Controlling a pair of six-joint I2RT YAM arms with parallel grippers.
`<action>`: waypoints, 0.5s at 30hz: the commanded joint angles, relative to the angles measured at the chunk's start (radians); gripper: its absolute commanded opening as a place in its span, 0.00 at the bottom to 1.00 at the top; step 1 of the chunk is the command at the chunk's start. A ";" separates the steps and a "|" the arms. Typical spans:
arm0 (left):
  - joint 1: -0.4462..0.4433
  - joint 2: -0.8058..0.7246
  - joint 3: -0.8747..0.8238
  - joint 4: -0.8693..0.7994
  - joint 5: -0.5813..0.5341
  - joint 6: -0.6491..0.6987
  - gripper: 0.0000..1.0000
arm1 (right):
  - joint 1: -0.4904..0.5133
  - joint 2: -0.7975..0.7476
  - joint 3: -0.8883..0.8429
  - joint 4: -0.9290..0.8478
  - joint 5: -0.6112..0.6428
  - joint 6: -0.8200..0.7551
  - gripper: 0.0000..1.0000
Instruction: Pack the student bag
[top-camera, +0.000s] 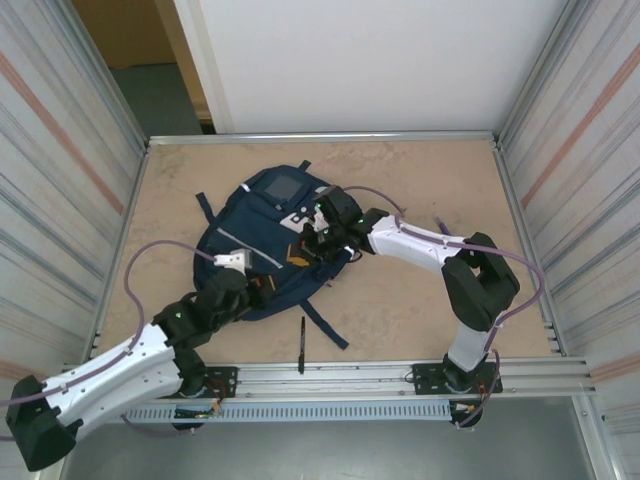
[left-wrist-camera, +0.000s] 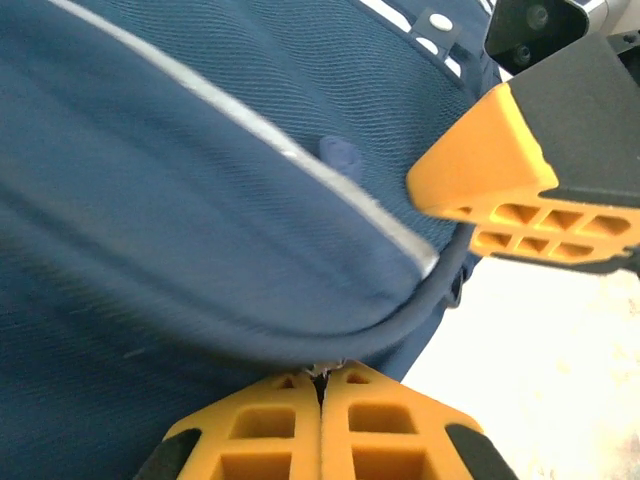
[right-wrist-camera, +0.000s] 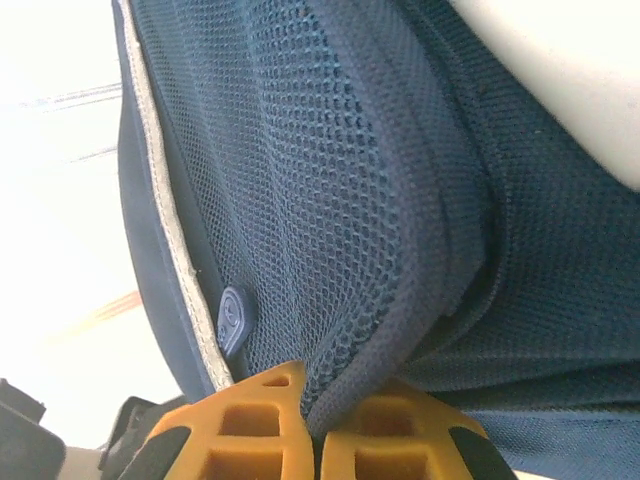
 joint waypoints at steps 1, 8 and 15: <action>0.046 -0.030 -0.029 -0.112 -0.005 0.132 0.00 | -0.080 -0.027 0.040 -0.132 -0.050 -0.133 0.00; 0.047 0.020 0.020 -0.125 0.102 0.223 0.00 | -0.156 0.019 0.046 -0.110 -0.110 -0.144 0.00; 0.047 0.114 0.028 -0.020 0.127 0.241 0.00 | -0.186 0.027 0.042 -0.121 -0.137 -0.169 0.09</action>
